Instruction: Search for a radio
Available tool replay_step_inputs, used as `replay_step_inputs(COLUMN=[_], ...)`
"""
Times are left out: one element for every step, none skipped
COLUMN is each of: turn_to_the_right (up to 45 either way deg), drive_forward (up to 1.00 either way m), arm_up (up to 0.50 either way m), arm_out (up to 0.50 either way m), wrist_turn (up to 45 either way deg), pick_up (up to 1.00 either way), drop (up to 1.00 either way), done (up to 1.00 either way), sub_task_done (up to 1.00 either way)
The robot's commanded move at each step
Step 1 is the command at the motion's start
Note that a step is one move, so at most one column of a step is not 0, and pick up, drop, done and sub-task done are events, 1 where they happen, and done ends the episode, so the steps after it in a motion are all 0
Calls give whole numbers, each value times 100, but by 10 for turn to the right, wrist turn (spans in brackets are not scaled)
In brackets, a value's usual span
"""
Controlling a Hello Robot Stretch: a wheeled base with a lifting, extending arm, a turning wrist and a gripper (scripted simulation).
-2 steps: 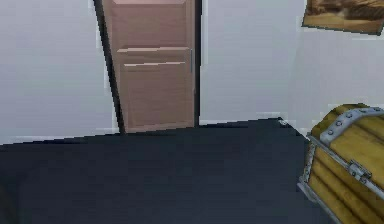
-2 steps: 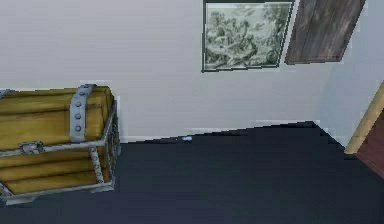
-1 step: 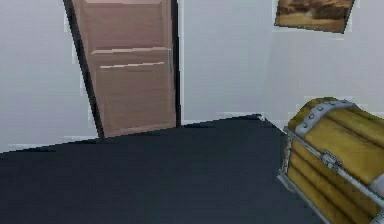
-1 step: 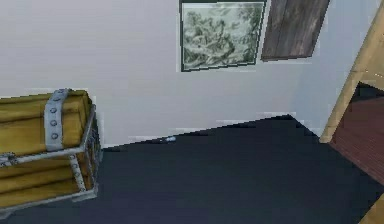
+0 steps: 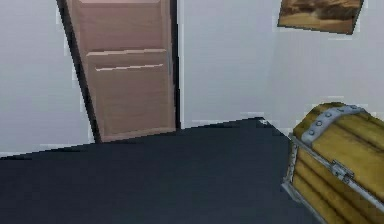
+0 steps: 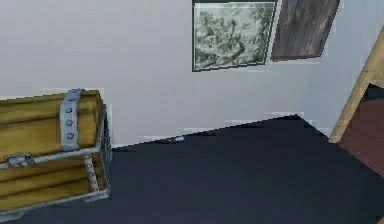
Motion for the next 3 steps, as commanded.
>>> replay_step_inputs(turn_to_the_right=[-120, 0, -450], drive_forward=[0, 40, 0], arm_up=[0, 0, 0], arm_out=[0, 0, 0], wrist_turn=[0, 0, 0], pick_up=[0, 0, 0], drop=[0, 0, 0], done=[0, 0, 0], sub_task_done=[0, 0, 0])
